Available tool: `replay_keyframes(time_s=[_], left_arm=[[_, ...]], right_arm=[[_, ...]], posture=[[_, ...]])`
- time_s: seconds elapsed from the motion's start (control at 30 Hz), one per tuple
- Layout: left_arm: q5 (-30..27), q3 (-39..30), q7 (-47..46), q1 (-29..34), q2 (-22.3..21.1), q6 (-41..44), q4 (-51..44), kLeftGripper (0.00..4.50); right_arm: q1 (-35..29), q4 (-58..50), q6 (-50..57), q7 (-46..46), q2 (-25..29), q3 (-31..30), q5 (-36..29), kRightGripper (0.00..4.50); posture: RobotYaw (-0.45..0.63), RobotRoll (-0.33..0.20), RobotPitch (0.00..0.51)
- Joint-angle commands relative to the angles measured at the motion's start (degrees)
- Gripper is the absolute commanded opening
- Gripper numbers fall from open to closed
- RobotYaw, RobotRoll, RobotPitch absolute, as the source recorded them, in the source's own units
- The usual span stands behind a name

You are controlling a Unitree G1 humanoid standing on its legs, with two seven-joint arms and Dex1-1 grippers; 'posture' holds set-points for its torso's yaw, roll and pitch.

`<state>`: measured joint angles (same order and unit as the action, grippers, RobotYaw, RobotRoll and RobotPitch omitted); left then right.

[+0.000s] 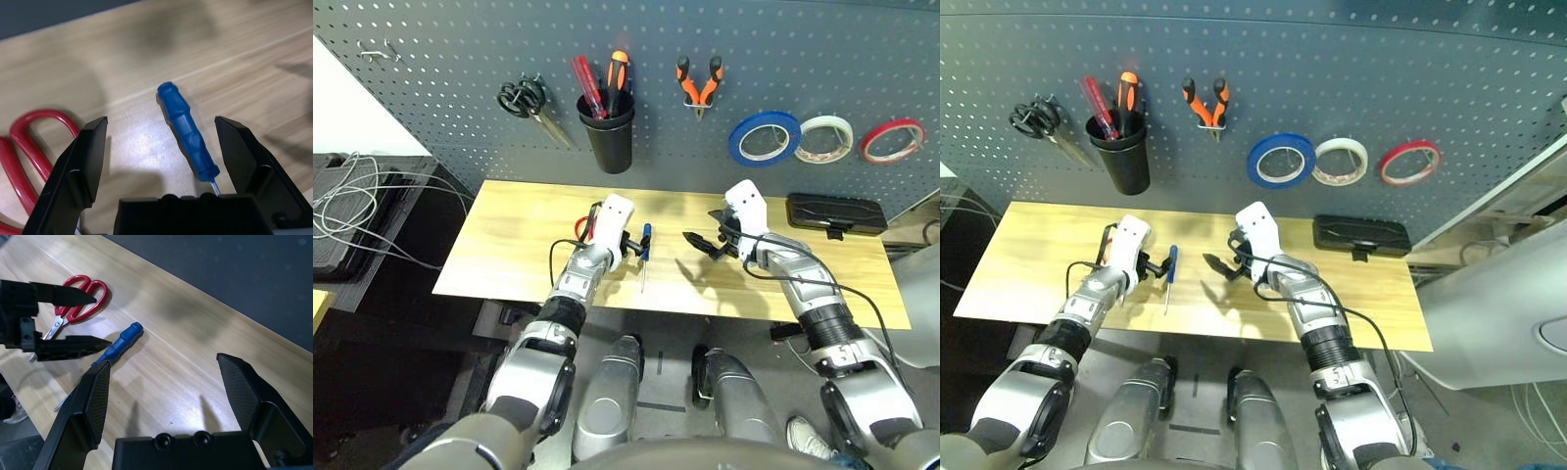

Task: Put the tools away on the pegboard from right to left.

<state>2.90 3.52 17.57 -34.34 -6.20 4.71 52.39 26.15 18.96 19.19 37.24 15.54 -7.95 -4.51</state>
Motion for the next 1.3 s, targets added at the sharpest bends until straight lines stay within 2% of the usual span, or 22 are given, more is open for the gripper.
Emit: replay_keyframes(time_s=[0.03,0.63,0.67,0.73,1.03,1.17,1.3], left_arm=[[0.49,0.45,-0.39,-0.83,1.14,0.46,3.15,4.50],[4.19,2.31,-4.46,-6.24,4.26,1.53,15.82,4.50],[4.19,2.24,-4.46,-6.35,4.50,1.74,16.23,4.09],[4.20,2.15,-4.36,-6.51,4.88,2.02,16.74,3.63],[3.27,1.08,-4.68,-6.61,5.30,0.13,15.17,0.64],[2.03,-0.25,-4.61,-5.61,4.99,-1.94,12.85,0.59],[-0.70,-1.65,-1.76,-0.17,4.24,-6.78,2.97,0.59]], right_arm=[[-1.06,-1.56,1.65,0.40,0.22,-0.58,-0.20,4.48],[-3.12,-7.31,5.39,-0.44,-0.39,-1.01,-0.17,4.48],[-3.09,-7.53,5.58,-0.50,-0.37,-0.96,-0.19,4.50],[-3.02,-7.87,5.89,-0.60,-0.30,-0.86,-0.22,4.50],[-2.50,-7.09,5.28,-0.95,-0.21,-0.55,-0.11,4.50],[-1.74,-6.42,4.55,-1.20,-0.36,-0.28,-0.19,4.50],[-0.62,-6.49,3.62,-0.91,-0.21,0.87,-1.08,4.50]], posture=[[0.11,0.000,0.257],[0.05,0.000,0.265],[0.05,0.000,0.265],[0.05,0.000,0.265],[0.06,0.000,0.253],[0.07,0.000,0.250],[0.08,0.000,0.242]])
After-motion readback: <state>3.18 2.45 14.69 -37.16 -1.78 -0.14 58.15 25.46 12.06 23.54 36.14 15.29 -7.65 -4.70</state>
